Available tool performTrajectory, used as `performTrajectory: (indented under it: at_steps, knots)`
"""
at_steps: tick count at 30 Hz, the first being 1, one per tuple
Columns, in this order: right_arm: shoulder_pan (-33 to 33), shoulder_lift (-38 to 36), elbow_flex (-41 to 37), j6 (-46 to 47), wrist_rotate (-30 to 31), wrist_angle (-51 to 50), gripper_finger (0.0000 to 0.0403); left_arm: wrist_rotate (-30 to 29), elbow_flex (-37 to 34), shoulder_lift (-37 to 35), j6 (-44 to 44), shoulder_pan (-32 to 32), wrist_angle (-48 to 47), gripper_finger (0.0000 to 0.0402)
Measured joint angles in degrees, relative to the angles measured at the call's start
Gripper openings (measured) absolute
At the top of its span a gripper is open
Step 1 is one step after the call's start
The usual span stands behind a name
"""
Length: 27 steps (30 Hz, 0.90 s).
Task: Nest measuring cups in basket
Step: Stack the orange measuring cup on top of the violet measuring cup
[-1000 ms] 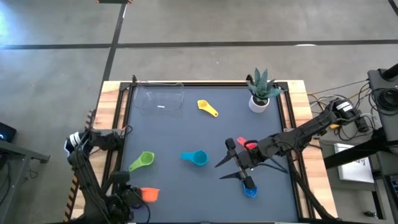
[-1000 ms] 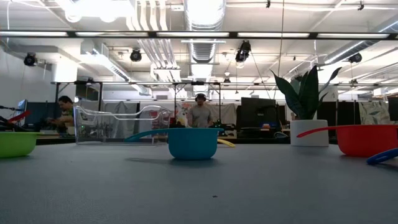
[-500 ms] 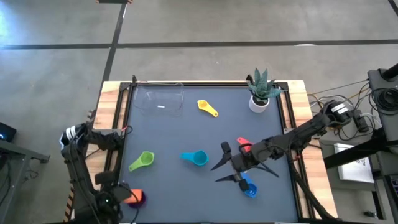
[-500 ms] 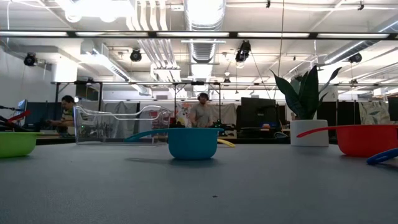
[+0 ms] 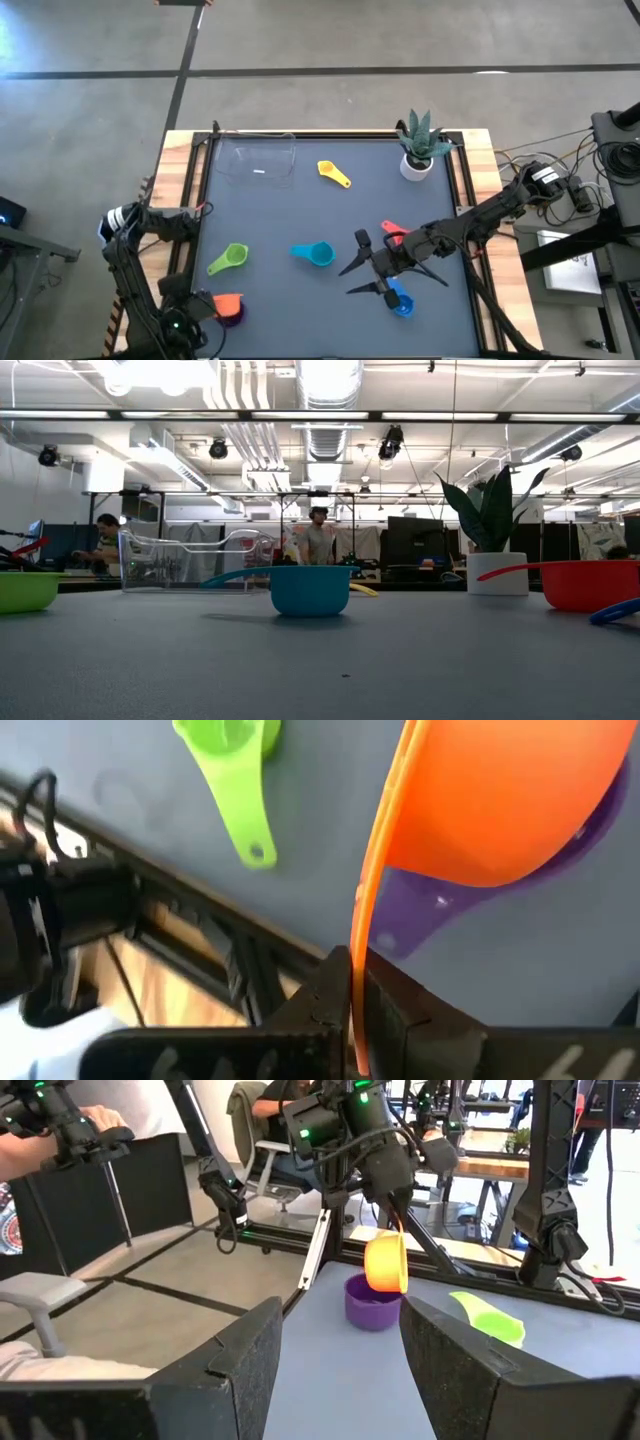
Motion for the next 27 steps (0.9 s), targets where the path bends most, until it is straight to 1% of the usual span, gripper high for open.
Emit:
performTrajectory:
  at_steps: [3, 7, 14, 22, 27]
  knots:
    - [0.0, 0.0, 0.0, 0.3, 0.0, 0.0, 0.0194, -1.4, 0.3, 0.0, -0.2, 0.0, 0.1, 0.0000]
    - [0.1, 0.0, 0.0, 1.1, 0.0, -0.3, 0.0194, 0.2, 0.3, 0.0, -0.2, 0.0, 0.0, 0.0000]
    - [0.4, 0.0, 0.0, 1.2, -0.1, -0.5, 0.0194, 0.8, 0.0, 0.7, 0.2, 0.0, 0.2, 0.0000]
    - [0.4, 0.0, 0.0, 2.0, 0.0, -1.0, 0.0194, 3.1, 0.1, 6.2, 3.0, 0.1, 2.7, 0.0000]
    - [0.4, 0.0, 0.0, 2.1, 0.0, -0.9, 0.0194, 3.0, 3.1, 10.0, 5.0, 0.5, 2.5, 0.0000]
